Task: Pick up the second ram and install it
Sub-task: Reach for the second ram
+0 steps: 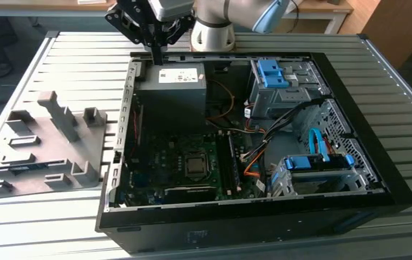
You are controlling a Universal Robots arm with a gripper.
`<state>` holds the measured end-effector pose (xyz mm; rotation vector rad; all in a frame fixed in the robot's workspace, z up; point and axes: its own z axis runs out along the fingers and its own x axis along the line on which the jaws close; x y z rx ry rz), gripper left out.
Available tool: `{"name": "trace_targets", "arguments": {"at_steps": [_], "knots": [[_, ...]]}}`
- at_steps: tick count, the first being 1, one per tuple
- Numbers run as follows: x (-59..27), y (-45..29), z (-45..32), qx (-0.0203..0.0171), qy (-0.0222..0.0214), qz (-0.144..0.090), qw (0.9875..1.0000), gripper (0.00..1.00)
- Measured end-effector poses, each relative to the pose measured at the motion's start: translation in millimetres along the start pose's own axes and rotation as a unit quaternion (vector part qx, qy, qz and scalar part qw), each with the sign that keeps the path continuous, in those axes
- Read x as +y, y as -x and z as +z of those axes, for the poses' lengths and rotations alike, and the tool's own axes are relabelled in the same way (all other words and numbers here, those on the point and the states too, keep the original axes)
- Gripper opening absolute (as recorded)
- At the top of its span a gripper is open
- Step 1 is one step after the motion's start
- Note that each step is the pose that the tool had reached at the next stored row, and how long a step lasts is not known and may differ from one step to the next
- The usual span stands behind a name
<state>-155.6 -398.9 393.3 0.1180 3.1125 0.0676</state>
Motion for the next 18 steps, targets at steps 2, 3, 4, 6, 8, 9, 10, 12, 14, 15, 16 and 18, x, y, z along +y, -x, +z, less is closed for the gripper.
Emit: {"name": "trace_targets", "arguments": {"at_steps": [2,3,4,6,8,9,10,12,14,15,16,18], "knots": [[-0.3,-3.2,-0.1,0.0000,0.0000,0.000,1.0000,0.10],[-0.4,-4.9,-0.1,0.0000,0.0000,0.000,1.0000,0.10],[-0.5,-6.8,-0.2,0.0000,0.0000,0.000,1.0000,0.10],[-0.8,-10.4,-0.3,0.0000,0.0000,0.000,1.0000,0.10],[-1.1,-13.9,-0.4,0.0000,0.0000,0.000,1.0000,0.10],[-1.2,-15.5,-0.4,0.0000,0.0000,0.000,1.0000,0.10],[-1.3,-17.0,-0.5,0.0000,0.0000,0.000,1.0000,0.10],[-1.5,-20.1,-0.5,0.0000,0.0000,0.000,1.0000,0.10],[-1.8,-23.2,-0.6,0.0000,0.0000,0.000,1.0000,0.10],[-1.9,-24.8,-0.7,0.0000,0.0000,0.000,1.0000,0.10],[-2.0,-26.2,-0.7,0.0000,0.0000,0.000,1.0000,0.10],[-2.2,-29.5,-0.8,0.0000,0.0000,0.000,1.0000,0.10]]}}
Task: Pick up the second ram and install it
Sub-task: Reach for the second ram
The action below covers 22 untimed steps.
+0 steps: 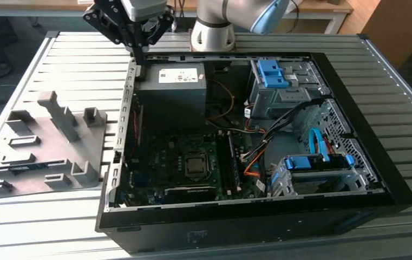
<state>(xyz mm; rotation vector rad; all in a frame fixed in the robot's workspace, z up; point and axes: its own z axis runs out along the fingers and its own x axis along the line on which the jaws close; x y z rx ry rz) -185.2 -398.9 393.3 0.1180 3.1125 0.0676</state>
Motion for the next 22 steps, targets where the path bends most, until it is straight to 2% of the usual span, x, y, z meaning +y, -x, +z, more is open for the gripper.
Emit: {"name": "trace_targets", "arguments": {"at_steps": [7,15,22], "knots": [[-0.8,-10.9,-0.3,0.0000,0.0000,0.000,1.0000,0.10],[-2.1,-27.8,-0.7,0.0000,0.0000,0.000,1.0000,0.10],[-3.0,-39.4,-1.0,0.0000,0.0000,0.000,1.0000,0.10]]}}
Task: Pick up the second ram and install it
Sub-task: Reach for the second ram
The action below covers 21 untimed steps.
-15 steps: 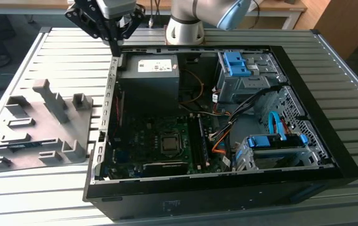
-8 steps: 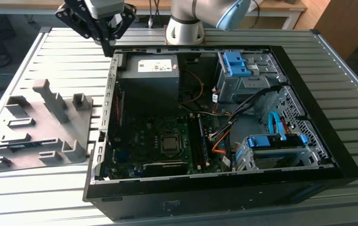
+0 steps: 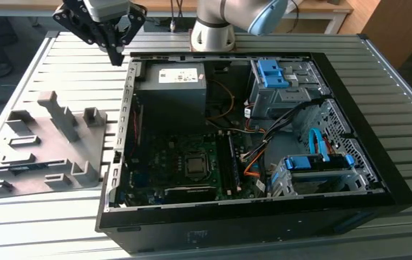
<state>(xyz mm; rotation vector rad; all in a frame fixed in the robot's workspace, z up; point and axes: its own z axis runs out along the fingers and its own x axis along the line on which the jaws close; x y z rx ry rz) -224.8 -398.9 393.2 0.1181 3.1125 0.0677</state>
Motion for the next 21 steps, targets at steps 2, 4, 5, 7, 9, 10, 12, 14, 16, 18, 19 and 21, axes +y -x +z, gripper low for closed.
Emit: {"name": "trace_targets", "arguments": {"at_steps": [2,4,5,7,9,10,12,14,16,18,19,21], "knots": [[-0.2,-3.2,-0.1,0.0000,0.0000,0.000,1.0000,0.10],[-0.5,-6.3,-0.2,0.0000,0.0000,0.000,1.0000,0.10],[-0.6,-7.9,-0.3,0.0000,-0.0001,0.000,1.0000,0.10],[-0.8,-11.2,-0.3,0.0000,0.0000,0.000,1.0000,0.10],[-1.1,-14.3,-0.4,0.0000,0.0000,0.000,1.0000,0.10],[-1.2,-15.9,-0.4,0.0000,0.0000,0.000,1.0000,0.10],[-1.4,-19.0,-0.5,0.0000,0.0000,0.000,1.0000,0.10],[-1.7,-22.0,-0.6,0.0000,0.0000,0.000,1.0000,0.10],[-1.9,-25.2,-0.7,0.0000,0.0000,0.000,1.0000,0.10],[-2.1,-28.1,-0.8,0.0000,0.0000,0.000,1.0000,0.10],[-2.2,-29.6,-0.8,0.0000,-0.0001,0.000,1.0000,0.10],[-2.5,-32.7,-0.9,0.0000,0.0000,0.000,1.0000,0.10]]}}
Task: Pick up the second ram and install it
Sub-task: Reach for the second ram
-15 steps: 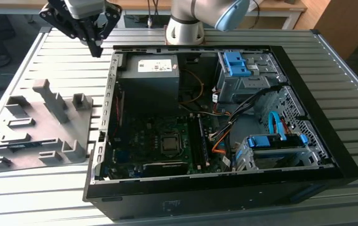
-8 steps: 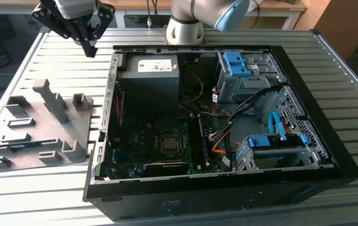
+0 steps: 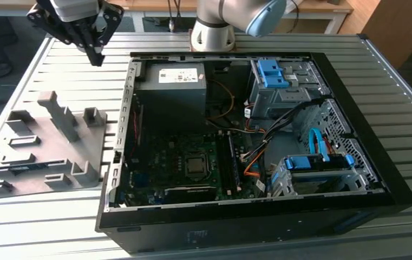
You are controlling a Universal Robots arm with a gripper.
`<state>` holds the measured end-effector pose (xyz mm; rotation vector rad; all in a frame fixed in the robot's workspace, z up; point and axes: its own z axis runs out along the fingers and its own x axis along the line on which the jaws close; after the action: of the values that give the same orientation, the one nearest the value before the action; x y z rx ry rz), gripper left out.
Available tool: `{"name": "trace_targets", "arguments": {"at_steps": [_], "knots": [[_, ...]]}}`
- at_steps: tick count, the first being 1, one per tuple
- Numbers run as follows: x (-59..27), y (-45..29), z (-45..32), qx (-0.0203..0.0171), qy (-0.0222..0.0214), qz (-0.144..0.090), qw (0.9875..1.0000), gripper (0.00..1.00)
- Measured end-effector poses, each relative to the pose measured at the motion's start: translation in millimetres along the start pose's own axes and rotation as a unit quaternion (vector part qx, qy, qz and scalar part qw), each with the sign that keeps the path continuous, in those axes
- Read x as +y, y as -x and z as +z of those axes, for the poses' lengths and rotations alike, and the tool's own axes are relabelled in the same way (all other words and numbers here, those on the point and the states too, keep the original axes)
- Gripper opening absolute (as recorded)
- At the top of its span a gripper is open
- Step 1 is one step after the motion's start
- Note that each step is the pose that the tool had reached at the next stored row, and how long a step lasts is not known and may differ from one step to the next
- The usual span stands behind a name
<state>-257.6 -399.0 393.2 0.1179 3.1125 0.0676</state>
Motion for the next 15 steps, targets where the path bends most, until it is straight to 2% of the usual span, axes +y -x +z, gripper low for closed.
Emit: {"name": "trace_targets", "arguments": {"at_steps": [15], "knots": [[-1.5,-20.5,-0.4,0.0000,0.0000,0.000,1.0000,0.10]]}}
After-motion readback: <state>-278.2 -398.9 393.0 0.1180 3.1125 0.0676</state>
